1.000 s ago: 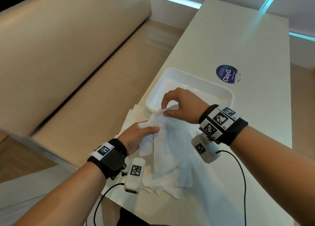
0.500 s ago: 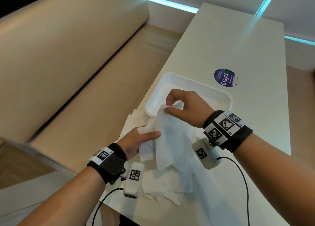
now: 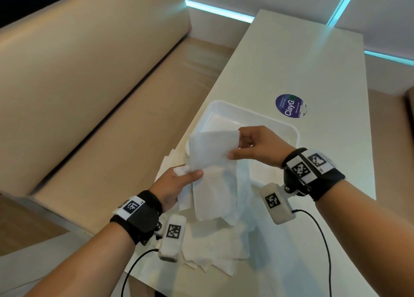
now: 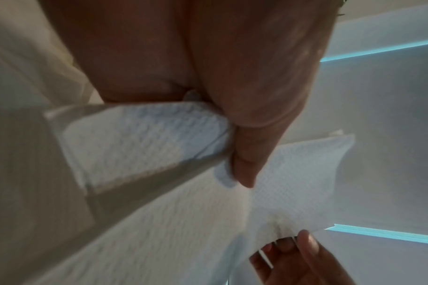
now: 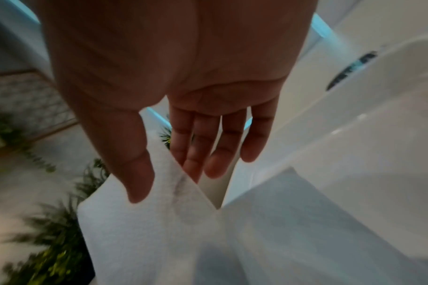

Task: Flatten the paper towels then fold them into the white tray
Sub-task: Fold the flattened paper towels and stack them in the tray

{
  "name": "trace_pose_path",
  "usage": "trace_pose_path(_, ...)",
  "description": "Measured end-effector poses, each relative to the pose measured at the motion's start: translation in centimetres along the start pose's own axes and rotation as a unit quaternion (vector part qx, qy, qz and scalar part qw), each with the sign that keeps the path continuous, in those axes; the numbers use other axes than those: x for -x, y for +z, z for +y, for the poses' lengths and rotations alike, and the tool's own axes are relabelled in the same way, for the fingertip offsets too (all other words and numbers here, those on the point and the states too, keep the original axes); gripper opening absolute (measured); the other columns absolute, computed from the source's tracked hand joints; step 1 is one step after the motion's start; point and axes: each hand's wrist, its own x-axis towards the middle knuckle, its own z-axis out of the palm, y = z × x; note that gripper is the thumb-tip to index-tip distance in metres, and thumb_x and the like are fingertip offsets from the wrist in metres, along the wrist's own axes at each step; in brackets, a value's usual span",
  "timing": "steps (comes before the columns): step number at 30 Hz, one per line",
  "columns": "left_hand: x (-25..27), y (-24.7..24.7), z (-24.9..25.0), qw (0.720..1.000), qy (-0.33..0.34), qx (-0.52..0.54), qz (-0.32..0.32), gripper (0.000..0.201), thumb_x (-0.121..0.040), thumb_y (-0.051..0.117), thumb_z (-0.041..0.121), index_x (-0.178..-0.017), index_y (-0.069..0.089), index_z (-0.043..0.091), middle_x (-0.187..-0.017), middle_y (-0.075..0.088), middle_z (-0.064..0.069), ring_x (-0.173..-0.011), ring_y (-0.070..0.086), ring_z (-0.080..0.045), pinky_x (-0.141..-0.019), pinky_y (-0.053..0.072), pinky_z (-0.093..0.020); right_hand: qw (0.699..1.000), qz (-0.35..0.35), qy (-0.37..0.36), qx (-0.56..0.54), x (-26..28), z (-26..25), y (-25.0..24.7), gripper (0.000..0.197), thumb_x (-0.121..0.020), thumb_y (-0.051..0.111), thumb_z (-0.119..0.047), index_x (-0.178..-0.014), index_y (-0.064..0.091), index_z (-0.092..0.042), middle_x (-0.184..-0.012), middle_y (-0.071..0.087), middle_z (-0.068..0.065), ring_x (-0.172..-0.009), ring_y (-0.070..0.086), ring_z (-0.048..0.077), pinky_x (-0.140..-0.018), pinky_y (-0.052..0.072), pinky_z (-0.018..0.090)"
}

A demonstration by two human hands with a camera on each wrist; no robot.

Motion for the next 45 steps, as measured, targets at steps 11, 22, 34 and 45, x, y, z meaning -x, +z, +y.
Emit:
trace_pose_path(11,-0.1,0.3,-0.6,1.0,-0.017,0.005,-0.007,0.039,-0.08,0.072,0.009,-0.118,0.063,0.004,-0.115,0.069,-0.015,-0.105,0.067,-0.031,-0.088,0.055,-0.036,0.989,0.033,0.051,-0.131,0.6,3.9,2.8,0.033,-0.084,0.071,-0.022,-0.107,0.063,-0.001,-0.102,0.071,0.014,-0.089,0.069,0.027,-0.08,0.054,0.038)
trace_pose_path(22,-1.2,-1.2,-2.3,0.991,-0.014,-0.104,0.082,0.043,-0.063,0.077,0.017,-0.104,0.068,0.007,-0.103,0.072,-0.017,-0.1,0.066,-0.037,-0.092,0.053,-0.048,0.958,0.176,0.199,-0.11,-7.9,4.8,0.2,0.008,-0.086,0.062,-0.016,-0.09,0.06,-0.01,-0.096,0.068,0.01,-0.089,0.066,0.026,-0.08,0.057,0.038)
trace_pose_path(34,-0.1,-4.2,-3.0,0.987,-0.016,-0.136,0.088,0.055,-0.049,0.08,0.025,-0.102,0.07,0.011,-0.096,0.075,-0.01,-0.09,0.071,-0.027,-0.084,0.056,-0.038,0.925,0.152,0.294,-0.189,-13.2,7.8,0.5,0.03,-0.09,0.059,-0.007,-0.118,0.057,0.001,-0.113,0.061,0.014,-0.087,0.063,0.021,-0.066,0.057,0.025)
trace_pose_path(45,-0.2,-3.5,-2.1,0.989,-0.008,-0.138,0.056,0.06,-0.048,0.079,0.033,-0.104,0.07,0.012,-0.099,0.074,-0.011,-0.094,0.07,-0.029,-0.088,0.055,-0.043,0.931,0.092,0.344,-0.083,-13.3,7.8,0.5,0.009,-0.082,0.069,-0.005,-0.079,0.062,0.001,-0.087,0.071,0.02,-0.085,0.071,0.032,-0.085,0.056,0.044)
